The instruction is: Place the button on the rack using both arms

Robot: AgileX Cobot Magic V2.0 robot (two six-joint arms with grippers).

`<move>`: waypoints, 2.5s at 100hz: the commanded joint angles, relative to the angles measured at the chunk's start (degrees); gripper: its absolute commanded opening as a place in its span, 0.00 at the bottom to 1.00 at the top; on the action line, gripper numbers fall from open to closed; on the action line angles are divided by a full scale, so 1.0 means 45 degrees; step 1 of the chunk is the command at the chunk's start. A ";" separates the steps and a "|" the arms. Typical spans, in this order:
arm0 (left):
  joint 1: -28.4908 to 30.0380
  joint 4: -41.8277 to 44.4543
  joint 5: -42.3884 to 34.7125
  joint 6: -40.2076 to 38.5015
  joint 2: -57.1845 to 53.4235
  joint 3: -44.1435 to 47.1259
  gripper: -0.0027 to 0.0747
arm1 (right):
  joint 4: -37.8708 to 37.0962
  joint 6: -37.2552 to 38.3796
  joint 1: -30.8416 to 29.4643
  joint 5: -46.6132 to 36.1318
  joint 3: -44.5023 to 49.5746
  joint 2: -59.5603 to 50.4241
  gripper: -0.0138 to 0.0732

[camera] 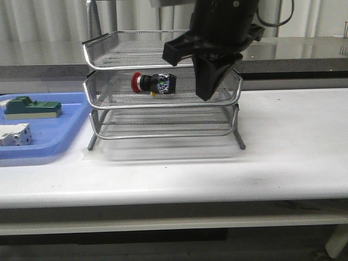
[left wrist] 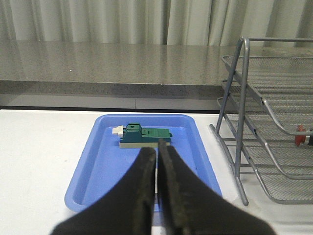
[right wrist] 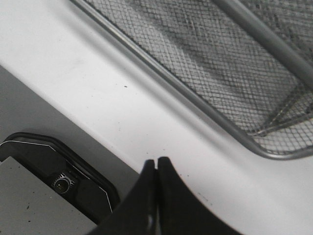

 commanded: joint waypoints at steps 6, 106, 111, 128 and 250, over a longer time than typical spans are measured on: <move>-0.0023 -0.0097 -0.0959 -0.0056 0.0060 -0.0347 0.04 | -0.0398 0.0563 -0.0433 -0.0423 0.0530 -0.1790 0.08; -0.0023 -0.0097 -0.0959 -0.0056 0.0060 -0.0347 0.04 | -0.0882 0.2061 -0.6601 -0.4063 0.9450 -1.4914 0.08; -0.0023 -0.0097 -0.0959 -0.0056 0.0060 -0.0347 0.04 | -0.0911 0.2061 -0.6601 -0.4063 0.9711 -1.5401 0.08; -0.0023 -0.0097 -0.0959 -0.0056 0.0060 -0.0347 0.04 | -0.0965 0.2049 -0.6601 -0.4046 1.0388 -1.6641 0.08; -0.0023 -0.0097 -0.0959 -0.0056 0.0060 -0.0347 0.04 | -0.0615 0.2049 -0.6601 -0.9010 1.4381 -1.8524 0.08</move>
